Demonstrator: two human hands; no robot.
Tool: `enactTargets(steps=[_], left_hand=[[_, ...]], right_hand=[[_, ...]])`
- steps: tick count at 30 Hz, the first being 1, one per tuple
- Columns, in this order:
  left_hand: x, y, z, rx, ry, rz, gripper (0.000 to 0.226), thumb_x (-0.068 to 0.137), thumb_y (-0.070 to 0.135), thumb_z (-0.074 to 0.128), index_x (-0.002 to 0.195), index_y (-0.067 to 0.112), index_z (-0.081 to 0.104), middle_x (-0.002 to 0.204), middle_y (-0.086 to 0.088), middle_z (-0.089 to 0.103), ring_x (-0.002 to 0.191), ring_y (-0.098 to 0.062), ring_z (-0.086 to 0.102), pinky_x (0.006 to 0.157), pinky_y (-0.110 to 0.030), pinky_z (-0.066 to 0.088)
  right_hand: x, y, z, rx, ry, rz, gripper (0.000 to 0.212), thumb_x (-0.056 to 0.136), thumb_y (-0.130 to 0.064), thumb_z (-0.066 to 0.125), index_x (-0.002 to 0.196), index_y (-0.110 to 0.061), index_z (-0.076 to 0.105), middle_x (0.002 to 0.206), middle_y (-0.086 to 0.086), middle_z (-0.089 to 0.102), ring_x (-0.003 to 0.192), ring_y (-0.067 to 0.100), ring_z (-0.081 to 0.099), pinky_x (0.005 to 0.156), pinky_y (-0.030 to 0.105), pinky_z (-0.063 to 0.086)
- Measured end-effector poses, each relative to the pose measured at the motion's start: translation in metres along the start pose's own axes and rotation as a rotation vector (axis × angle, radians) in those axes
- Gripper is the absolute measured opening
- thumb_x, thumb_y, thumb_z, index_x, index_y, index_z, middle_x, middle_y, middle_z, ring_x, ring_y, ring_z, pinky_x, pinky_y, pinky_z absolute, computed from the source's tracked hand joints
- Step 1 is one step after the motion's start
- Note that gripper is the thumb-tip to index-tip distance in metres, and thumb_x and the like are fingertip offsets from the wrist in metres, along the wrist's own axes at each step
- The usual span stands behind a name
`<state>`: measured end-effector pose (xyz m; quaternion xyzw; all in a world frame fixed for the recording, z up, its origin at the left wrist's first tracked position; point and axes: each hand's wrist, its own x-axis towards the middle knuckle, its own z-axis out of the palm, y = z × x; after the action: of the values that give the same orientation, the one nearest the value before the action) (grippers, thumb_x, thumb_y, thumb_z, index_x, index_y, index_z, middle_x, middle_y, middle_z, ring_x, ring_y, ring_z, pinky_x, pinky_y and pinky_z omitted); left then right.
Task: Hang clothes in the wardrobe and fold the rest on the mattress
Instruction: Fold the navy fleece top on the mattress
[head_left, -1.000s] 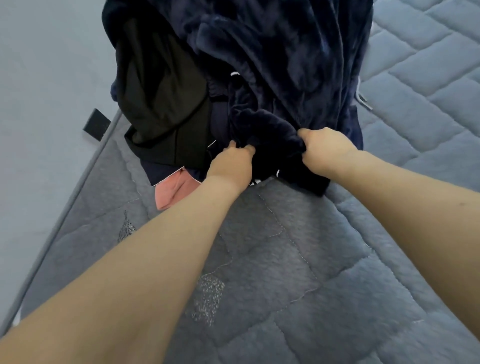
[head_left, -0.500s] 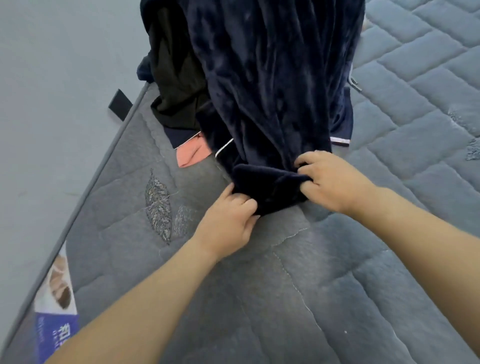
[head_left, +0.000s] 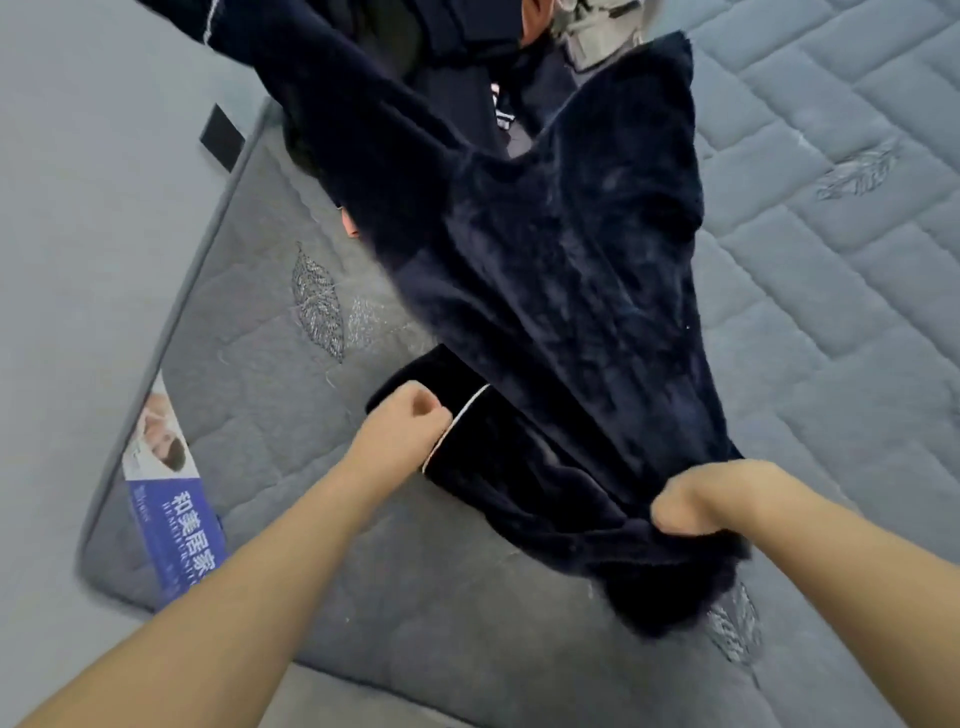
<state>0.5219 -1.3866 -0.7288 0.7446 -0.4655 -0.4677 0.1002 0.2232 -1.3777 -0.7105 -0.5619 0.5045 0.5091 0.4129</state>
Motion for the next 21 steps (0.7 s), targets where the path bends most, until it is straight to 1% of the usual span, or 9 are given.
enactTargets(steps=[1,3,6,9,12,15,17,19,21], left_hand=[[0.003,0.001,-0.001,0.032,0.06,0.011,0.026,0.083,0.042,0.065,0.105,0.03,0.059,0.1,0.014,0.065,0.088,-0.009,0.062,0.075,-0.027,0.045],[0.01,0.01,0.006,-0.102,-0.078,0.002,0.068,0.079,0.055,0.07,0.137,0.033,0.043,0.126,0.011,0.055,0.112,-0.008,0.056,0.093,-0.028,0.042],[0.02,0.041,0.033,-0.403,-0.154,-0.107,0.111,0.067,0.071,0.073,0.155,0.034,0.016,0.145,0.007,0.039,0.13,-0.016,0.043,0.097,-0.03,0.032],[0.026,0.054,0.058,-0.286,-0.104,-0.111,0.078,0.082,0.054,0.069,0.143,0.033,0.025,0.127,0.009,0.043,0.107,-0.017,0.05,0.086,-0.03,0.038],[0.023,0.04,0.065,-0.021,-0.011,0.077,0.014,0.089,0.027,0.053,0.094,0.029,0.04,0.087,0.007,0.053,0.072,-0.015,0.048,0.062,-0.03,0.038],[0.005,0.018,0.048,0.349,-0.141,0.152,0.01,0.084,0.019,0.048,0.075,0.02,0.045,0.069,0.006,0.052,0.067,-0.019,0.053,0.053,-0.028,0.037],[-0.02,0.016,0.036,0.754,-0.438,0.009,0.015,0.08,0.019,0.044,0.081,0.019,0.059,0.071,0.0,0.063,0.063,-0.022,0.06,0.05,-0.025,0.04],[-0.042,0.026,0.033,1.171,-0.673,-0.125,0.022,0.077,0.019,0.038,0.079,0.016,0.061,0.055,-0.002,0.064,0.047,-0.019,0.057,0.048,-0.024,0.042],[-0.054,0.046,0.035,1.396,-0.614,-0.02,0.017,0.077,0.021,0.039,0.078,0.018,0.056,0.051,0.004,0.06,0.052,-0.019,0.055,0.056,-0.029,0.044]], right_hand=[[-0.003,0.007,0.013,-0.057,-0.062,0.036,0.046,0.092,-0.016,0.034,0.131,-0.005,0.057,0.142,0.016,0.052,0.113,0.03,0.053,0.102,0.035,0.039],[-0.009,0.019,0.027,-0.103,-0.096,0.095,0.042,0.09,-0.008,0.036,0.123,-0.002,0.061,0.133,0.015,0.057,0.098,0.027,0.052,0.098,0.036,0.044],[-0.009,0.029,0.032,0.082,0.134,0.069,0.029,0.093,-0.031,0.043,0.108,-0.013,0.058,0.116,0.005,0.06,0.096,0.023,0.057,0.084,0.032,0.045],[0.003,0.027,0.041,0.133,0.257,0.078,0.077,0.077,-0.071,0.052,0.13,-0.016,0.045,0.125,0.005,0.055,0.112,0.029,0.055,0.092,0.04,0.044],[0.011,0.02,0.065,0.026,0.335,0.113,0.118,0.058,-0.092,0.049,0.145,-0.016,0.024,0.145,0.01,0.036,0.134,0.033,0.035,0.103,0.052,0.032],[0.016,0.026,0.079,0.114,0.524,0.1,0.106,0.064,-0.087,0.052,0.142,-0.021,0.026,0.144,0.008,0.033,0.134,0.031,0.032,0.106,0.053,0.029],[0.016,0.027,0.089,0.121,0.779,0.082,0.086,0.073,-0.074,0.055,0.141,-0.025,0.032,0.141,0.007,0.034,0.13,0.03,0.032,0.107,0.053,0.029],[0.016,0.025,0.098,0.094,1.029,0.074,0.08,0.074,-0.06,0.062,0.14,-0.024,0.035,0.139,0.008,0.029,0.127,0.031,0.027,0.108,0.056,0.023],[0.014,0.021,0.098,0.196,1.191,0.098,0.085,0.07,-0.047,0.072,0.14,-0.022,0.032,0.144,0.012,0.021,0.132,0.034,0.019,0.108,0.063,0.016]])
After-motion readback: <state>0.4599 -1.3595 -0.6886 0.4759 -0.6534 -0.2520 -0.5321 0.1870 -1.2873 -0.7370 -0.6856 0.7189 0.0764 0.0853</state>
